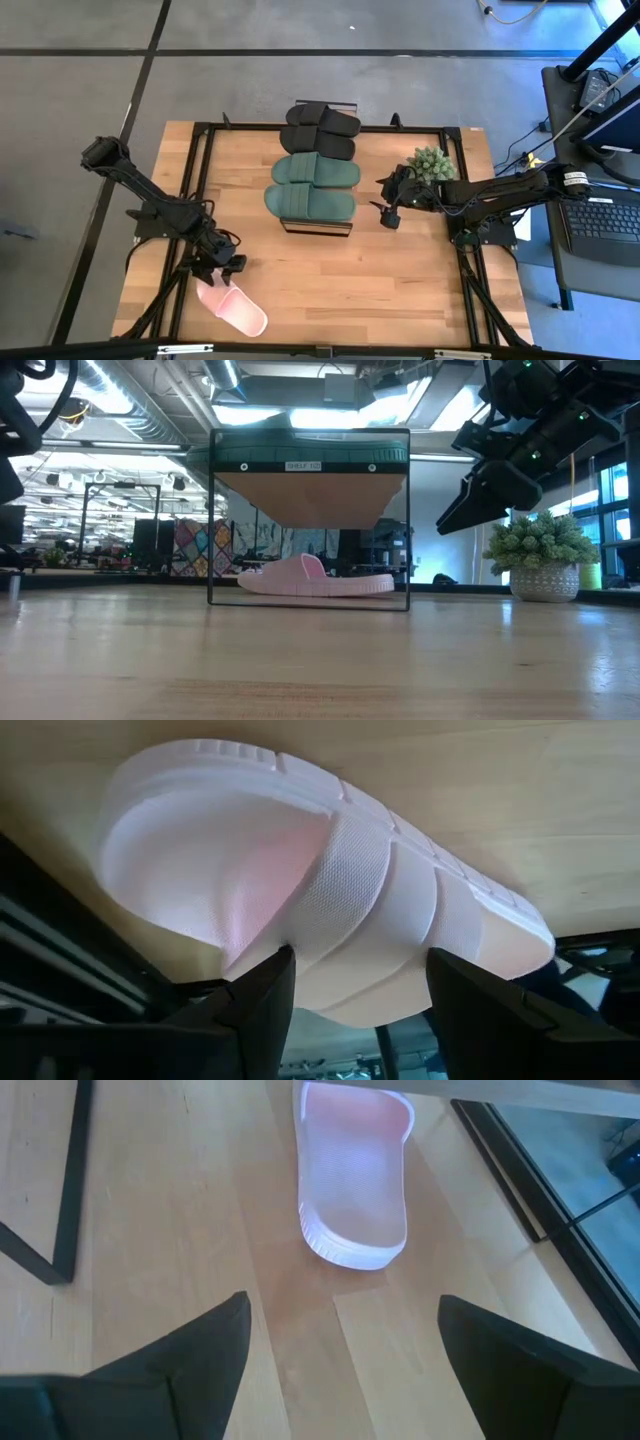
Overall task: Pick and place slides into the shelf
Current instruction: Put the pink slipper under the shelf
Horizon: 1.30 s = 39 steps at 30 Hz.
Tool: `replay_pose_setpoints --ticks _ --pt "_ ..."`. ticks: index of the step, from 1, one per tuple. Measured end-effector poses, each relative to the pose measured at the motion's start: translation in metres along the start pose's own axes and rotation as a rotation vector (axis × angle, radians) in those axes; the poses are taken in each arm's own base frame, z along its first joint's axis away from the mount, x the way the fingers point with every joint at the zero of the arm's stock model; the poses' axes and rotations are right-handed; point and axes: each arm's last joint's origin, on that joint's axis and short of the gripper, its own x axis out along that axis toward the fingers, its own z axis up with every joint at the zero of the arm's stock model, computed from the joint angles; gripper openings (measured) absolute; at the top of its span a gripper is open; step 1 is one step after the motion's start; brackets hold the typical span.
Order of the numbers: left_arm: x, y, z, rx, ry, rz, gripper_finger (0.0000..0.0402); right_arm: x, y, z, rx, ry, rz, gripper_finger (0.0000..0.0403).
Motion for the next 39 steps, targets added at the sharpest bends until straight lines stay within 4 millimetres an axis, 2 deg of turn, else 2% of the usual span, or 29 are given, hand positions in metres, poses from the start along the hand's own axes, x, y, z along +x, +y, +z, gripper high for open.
replay_pose_setpoints --ticks 12,17,26,31,39 --pt "0.000 0.005 0.003 -0.026 -0.021 0.057 0.0215 0.000 0.000 0.000 0.002 0.000 0.000 0.0317" --pt "0.000 0.006 0.003 -0.092 0.021 0.101 0.0215 0.000 0.000 0.000 0.002 0.001 0.000 0.0317" --pt "0.001 -0.005 -0.003 -0.049 0.026 -0.054 0.0215 0.000 0.000 -0.002 -0.005 0.024 0.001 0.0317" --pt "0.003 -0.008 -0.003 -0.044 0.030 -0.067 0.0215 0.000 0.000 -0.003 -0.007 0.031 0.001 0.0317" --pt "0.006 -0.001 -0.003 -0.065 0.095 0.072 0.0215 0.000 0.000 -0.003 -0.008 0.031 0.001 0.0317"
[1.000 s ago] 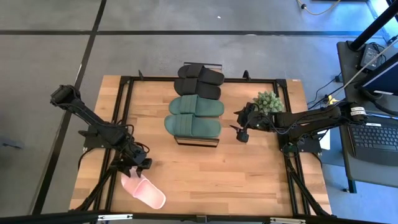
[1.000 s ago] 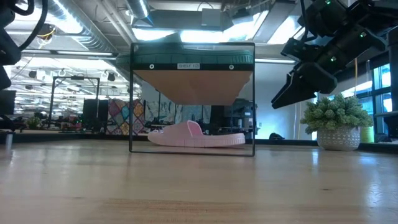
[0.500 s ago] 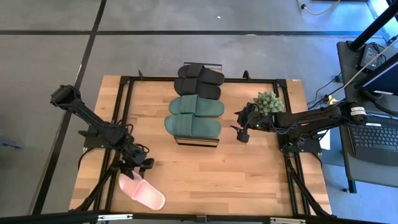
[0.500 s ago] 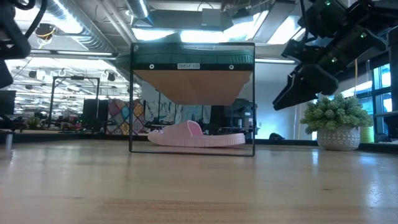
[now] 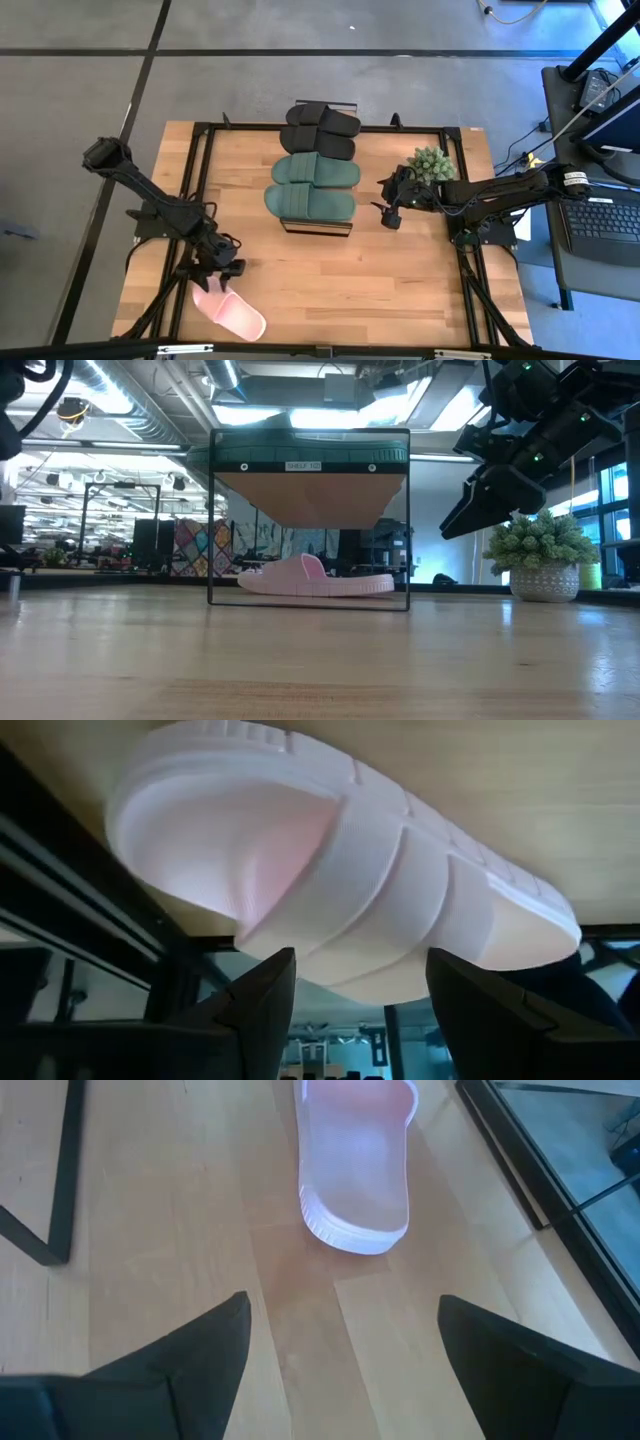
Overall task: Pick and place slides into the shelf
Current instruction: Put the pink slipper under the shelf
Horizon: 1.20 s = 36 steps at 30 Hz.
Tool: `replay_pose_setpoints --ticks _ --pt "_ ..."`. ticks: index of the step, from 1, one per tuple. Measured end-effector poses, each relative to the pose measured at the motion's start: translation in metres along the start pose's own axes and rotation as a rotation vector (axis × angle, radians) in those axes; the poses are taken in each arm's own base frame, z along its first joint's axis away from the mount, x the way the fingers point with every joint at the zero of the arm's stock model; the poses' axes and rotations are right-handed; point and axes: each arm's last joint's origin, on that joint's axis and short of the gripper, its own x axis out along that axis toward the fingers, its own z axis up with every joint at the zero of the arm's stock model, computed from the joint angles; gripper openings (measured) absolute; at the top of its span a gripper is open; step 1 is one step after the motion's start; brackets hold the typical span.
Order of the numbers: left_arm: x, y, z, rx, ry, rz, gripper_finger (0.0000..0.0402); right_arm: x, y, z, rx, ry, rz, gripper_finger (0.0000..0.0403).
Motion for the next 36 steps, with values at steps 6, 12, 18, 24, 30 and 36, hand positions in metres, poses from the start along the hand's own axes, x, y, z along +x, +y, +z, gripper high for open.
replay_pose_setpoints --ticks 6,12,18,24,30,36 --pt "0.001 0.007 0.001 -0.057 -0.027 0.057 0.0215 0.000 0.000 0.000 0.000 -0.001 0.000 0.0317" --pt "0.003 0.003 -0.001 -0.030 -0.039 0.006 0.0215 0.000 0.000 0.000 0.000 0.001 0.000 0.0317" --pt "0.003 -0.003 -0.002 0.000 -0.072 -0.094 0.0215 0.000 0.000 -0.002 -0.007 0.022 0.001 0.0317" --pt "0.010 -0.011 -0.003 0.030 -0.080 -0.162 0.0215 0.000 0.000 -0.003 -0.006 0.026 0.001 0.0317" --pt "0.019 -0.018 -0.001 0.099 -0.097 -0.192 0.0215 0.000 0.000 -0.003 -0.006 0.025 0.001 0.0317" --pt "0.021 -0.020 0.000 0.106 -0.120 -0.212 0.0215 0.000 0.000 -0.002 -0.004 0.021 0.001 0.0317"
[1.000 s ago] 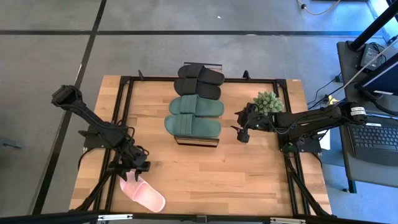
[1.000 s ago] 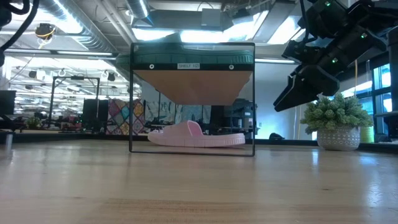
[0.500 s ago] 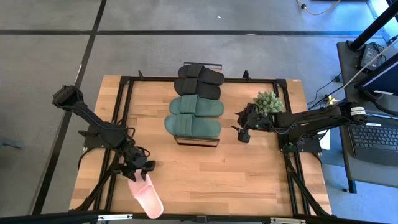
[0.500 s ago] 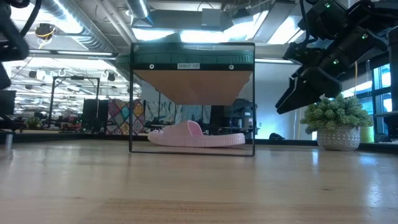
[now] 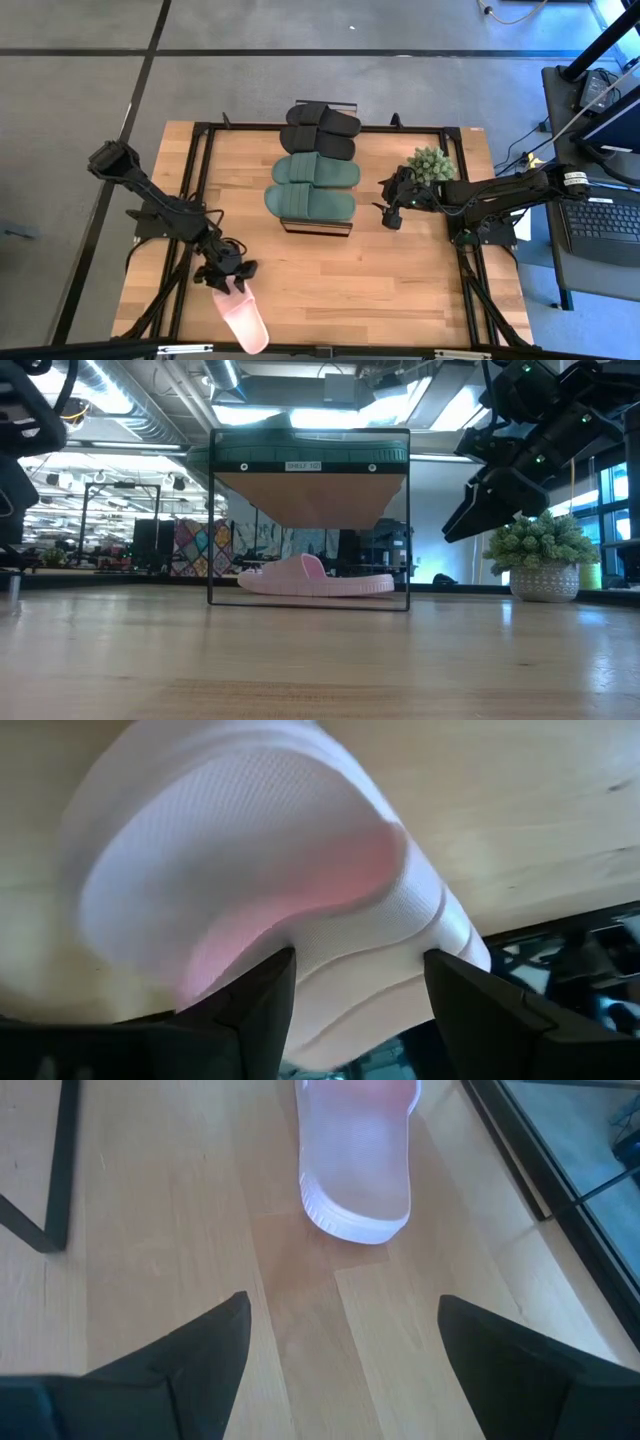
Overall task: Pick and place slides into the shelf
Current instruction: Put the pink slipper under the shelf
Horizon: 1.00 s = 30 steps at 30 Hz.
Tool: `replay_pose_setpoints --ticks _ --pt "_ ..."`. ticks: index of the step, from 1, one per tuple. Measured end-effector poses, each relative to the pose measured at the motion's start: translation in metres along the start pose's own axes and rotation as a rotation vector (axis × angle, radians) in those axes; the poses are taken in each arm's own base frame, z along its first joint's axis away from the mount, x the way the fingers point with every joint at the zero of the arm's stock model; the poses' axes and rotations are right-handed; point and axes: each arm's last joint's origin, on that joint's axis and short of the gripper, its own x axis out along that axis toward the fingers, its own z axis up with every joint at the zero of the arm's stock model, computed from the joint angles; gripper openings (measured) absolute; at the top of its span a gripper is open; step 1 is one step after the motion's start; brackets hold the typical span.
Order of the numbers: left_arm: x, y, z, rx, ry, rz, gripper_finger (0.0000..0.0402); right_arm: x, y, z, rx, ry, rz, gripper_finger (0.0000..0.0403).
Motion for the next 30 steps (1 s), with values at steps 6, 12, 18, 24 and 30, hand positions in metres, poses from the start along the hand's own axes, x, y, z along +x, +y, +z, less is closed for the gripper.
replay_pose_setpoints --ticks 6,12,18,24,30 --pt "-0.002 -0.008 0.004 -0.047 -0.012 -0.065 0.0215 0.000 0.000 0.000 0.000 -0.001 0.000 0.0317" --pt "-0.005 -0.014 0.013 -0.030 -0.048 -0.097 0.0215 0.000 0.000 0.000 -0.009 -0.001 0.000 0.0317" --pt "-0.006 -0.016 0.018 -0.029 -0.075 -0.116 0.0215 0.000 0.000 -0.001 -0.032 0.006 0.001 0.0317" --pt "-0.007 -0.017 0.019 0.025 -0.042 -0.086 0.0215 0.000 0.000 -0.001 -0.033 0.007 0.000 0.0317" --pt "-0.011 -0.024 0.028 0.134 -0.107 -0.135 0.0215 0.000 0.000 -0.001 -0.034 0.006 0.000 0.0317"
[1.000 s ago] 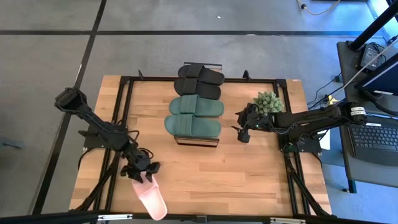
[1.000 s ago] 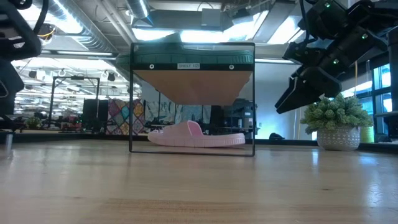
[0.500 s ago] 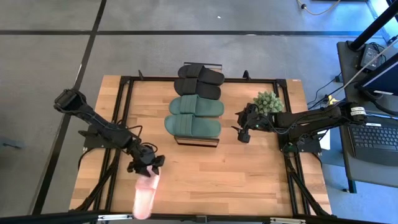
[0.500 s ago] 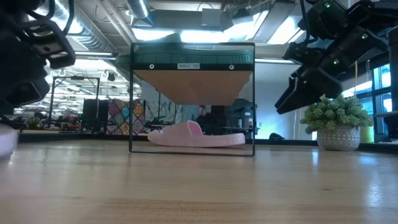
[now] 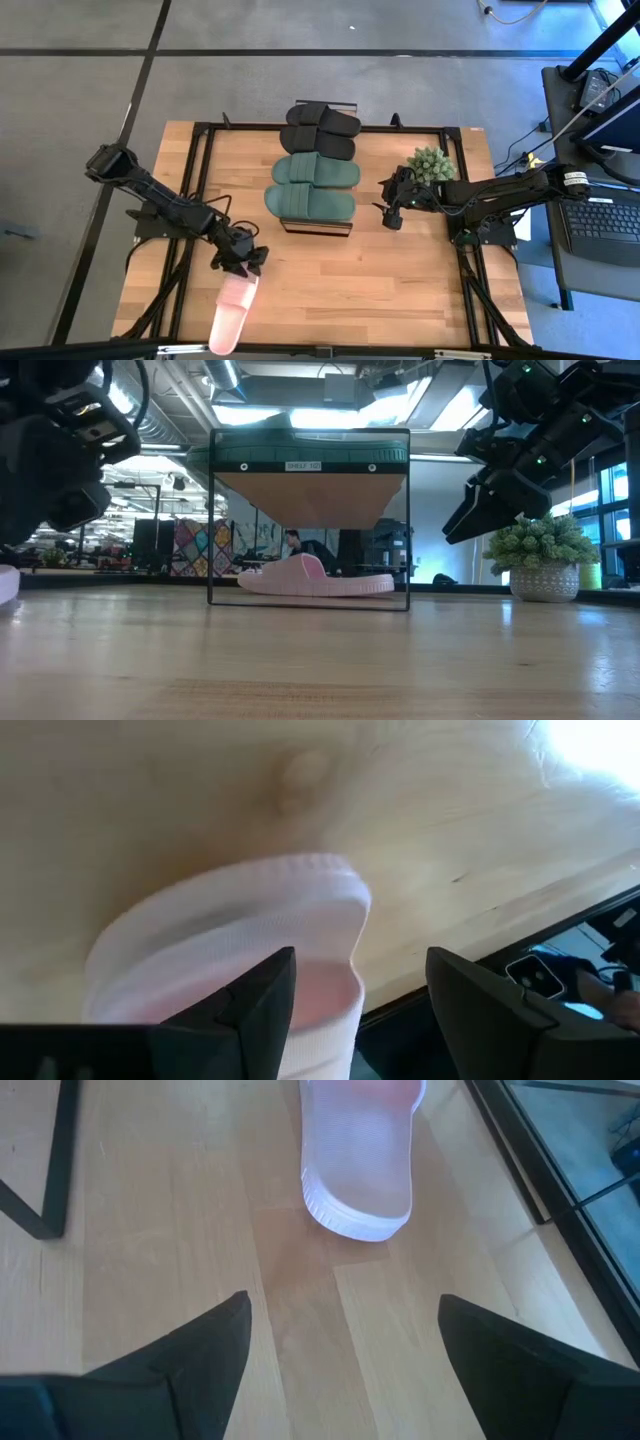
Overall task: Pick and place slides into the shelf
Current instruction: Put the pink slipper under the shelf
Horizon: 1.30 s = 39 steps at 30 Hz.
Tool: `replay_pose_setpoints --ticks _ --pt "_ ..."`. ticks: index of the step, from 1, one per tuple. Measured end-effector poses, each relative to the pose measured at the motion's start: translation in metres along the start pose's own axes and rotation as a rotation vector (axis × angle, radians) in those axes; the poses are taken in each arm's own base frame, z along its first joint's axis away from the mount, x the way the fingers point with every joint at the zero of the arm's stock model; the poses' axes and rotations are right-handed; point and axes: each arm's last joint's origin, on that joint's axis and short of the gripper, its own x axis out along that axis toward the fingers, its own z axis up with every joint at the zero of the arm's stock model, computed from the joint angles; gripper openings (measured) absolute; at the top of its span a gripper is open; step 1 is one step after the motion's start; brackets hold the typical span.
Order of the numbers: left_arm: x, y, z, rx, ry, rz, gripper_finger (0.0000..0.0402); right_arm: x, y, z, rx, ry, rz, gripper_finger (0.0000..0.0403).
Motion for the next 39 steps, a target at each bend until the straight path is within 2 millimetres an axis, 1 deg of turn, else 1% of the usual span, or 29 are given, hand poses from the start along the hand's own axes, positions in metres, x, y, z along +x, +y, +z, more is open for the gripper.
replay_pose_setpoints --ticks 6,11,14,18,20,22,27,30,32,34,36,39 --pt "-0.003 -0.006 0.012 0.048 -0.032 -0.028 0.0215 0.000 0.000 0.000 0.000 0.000 0.000 0.0317" --pt "-0.007 -0.015 0.019 0.194 -0.078 -0.099 0.0215 0.000 0.000 0.000 0.001 0.000 0.000 0.0317" --pt "-0.013 -0.024 0.018 0.256 -0.097 -0.117 0.0215 0.000 0.000 0.000 0.001 0.000 0.000 0.0317" --pt "-0.027 -0.038 0.013 0.346 -0.162 -0.082 0.0215 0.000 0.000 0.000 0.002 -0.004 -0.001 0.0317" --pt "-0.035 -0.046 0.007 0.381 -0.191 -0.036 0.0215 0.000 0.000 0.001 0.005 -0.008 0.000 0.0317" --pt "-0.045 -0.051 -0.001 0.394 -0.213 0.045 0.0215 0.000 0.000 0.001 0.015 -0.008 0.000 0.0317" --pt "-0.071 -0.069 -0.032 0.424 -0.281 0.110 0.0215 0.000 0.000 0.001 0.032 -0.006 0.000 0.0317" --pt "-0.079 -0.074 -0.053 0.491 -0.344 0.134 0.0215 0.000 0.000 0.001 0.032 -0.006 -0.001 0.0317" --pt "-0.077 -0.073 -0.065 0.536 -0.372 0.196 0.0215 0.000 0.000 0.001 0.033 -0.007 -0.001 0.0317" --pt "-0.070 -0.073 -0.076 0.584 -0.398 0.242 0.0215 0.000 0.000 0.001 0.034 -0.007 -0.001 0.0317" --pt "-0.060 -0.070 -0.086 0.631 -0.416 0.305 0.0215 0.000 0.000 0.001 0.034 -0.008 -0.001 0.0317" --pt "-0.039 -0.066 -0.101 0.694 -0.410 0.364 0.0215 0.000 0.000 0.001 0.056 -0.013 -0.001 0.0317"
